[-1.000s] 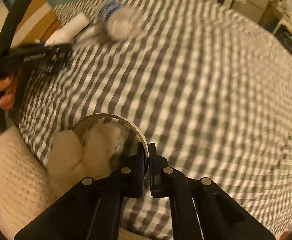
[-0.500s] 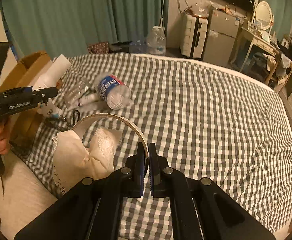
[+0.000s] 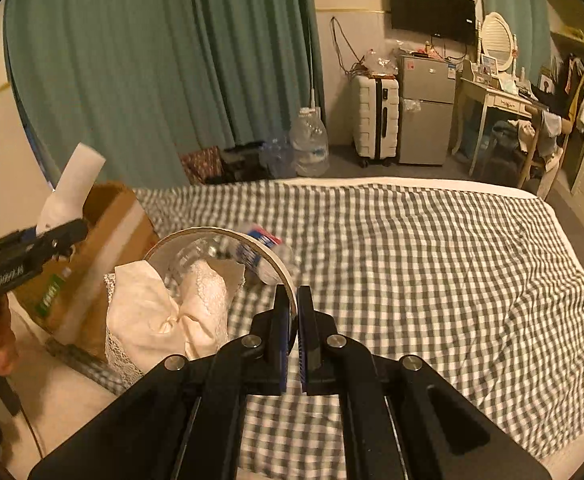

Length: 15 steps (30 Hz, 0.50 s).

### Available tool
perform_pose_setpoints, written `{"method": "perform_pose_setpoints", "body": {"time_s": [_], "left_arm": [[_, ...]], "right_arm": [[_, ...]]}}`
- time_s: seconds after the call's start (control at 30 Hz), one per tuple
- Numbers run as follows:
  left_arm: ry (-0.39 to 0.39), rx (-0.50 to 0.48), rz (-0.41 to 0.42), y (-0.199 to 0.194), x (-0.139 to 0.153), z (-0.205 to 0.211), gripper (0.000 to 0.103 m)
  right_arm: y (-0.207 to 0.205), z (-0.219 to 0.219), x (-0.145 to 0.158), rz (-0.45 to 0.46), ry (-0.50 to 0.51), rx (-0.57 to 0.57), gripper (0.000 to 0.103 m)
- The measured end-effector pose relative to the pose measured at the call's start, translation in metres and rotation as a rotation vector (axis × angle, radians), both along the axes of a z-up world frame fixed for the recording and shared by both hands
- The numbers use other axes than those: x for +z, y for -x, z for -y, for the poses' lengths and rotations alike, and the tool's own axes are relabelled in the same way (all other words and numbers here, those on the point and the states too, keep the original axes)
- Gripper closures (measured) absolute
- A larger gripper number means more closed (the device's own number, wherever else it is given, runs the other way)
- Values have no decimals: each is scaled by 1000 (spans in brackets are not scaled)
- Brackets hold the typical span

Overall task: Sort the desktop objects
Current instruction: 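Carry the white plastic bottle and tape roll with lace cloth over the cardboard box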

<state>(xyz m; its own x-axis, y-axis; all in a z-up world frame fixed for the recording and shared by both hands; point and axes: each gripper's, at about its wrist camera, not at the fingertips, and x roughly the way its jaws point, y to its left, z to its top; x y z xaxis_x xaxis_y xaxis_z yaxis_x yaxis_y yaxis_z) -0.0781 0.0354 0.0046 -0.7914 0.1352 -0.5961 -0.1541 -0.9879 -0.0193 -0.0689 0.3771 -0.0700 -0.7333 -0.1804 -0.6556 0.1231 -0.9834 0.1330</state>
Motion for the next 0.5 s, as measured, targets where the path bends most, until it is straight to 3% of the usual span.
{"method": "perform_pose_setpoints", "body": {"time_s": [0.5], "left_arm": [[-5, 26, -111, -34, 44, 49, 52]], "right_arm": [[-19, 18, 39, -79, 95, -18, 100]]}}
